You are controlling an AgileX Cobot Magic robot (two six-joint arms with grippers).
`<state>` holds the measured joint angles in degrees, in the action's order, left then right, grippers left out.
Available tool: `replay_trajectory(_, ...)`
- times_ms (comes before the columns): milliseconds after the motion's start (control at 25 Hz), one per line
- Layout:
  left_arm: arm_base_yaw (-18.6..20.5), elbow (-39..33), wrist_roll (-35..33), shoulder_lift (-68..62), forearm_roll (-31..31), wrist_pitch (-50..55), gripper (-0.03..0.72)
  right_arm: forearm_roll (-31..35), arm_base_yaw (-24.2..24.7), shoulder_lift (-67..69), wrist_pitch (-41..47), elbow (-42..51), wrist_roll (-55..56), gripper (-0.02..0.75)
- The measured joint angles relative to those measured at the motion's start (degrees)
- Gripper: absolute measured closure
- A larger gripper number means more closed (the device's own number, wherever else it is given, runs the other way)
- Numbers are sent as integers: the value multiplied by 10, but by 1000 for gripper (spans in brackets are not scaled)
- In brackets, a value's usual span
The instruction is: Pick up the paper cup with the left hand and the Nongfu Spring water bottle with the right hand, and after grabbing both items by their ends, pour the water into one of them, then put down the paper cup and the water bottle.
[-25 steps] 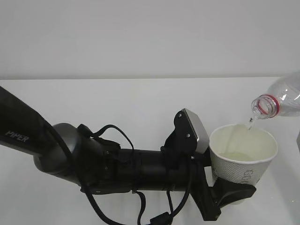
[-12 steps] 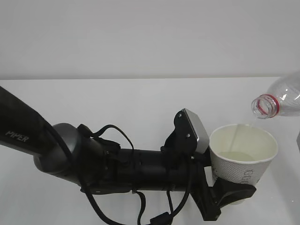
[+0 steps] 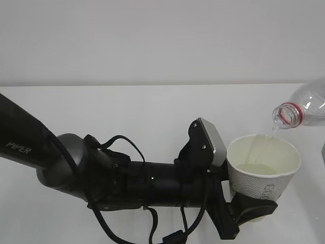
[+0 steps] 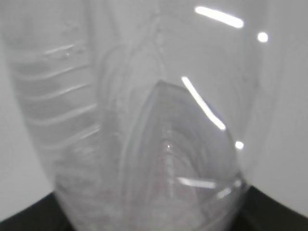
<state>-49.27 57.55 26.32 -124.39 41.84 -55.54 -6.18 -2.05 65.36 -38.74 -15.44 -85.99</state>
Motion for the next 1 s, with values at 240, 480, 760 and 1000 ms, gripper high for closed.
replay_trajectory(240,0,0,0,0,0,0,158,1,0,0,0,0,-1,325)
replay_trajectory(480,0,0,0,0,0,0,158,1,0,0,0,0,-7,325)
replay_trajectory(760,0,0,0,0,0,0,158,1,0,0,-1,0,-9,325)
replay_trajectory(1000,0,0,0,0,0,0,158,1,0,0,-1,0,-10,325)
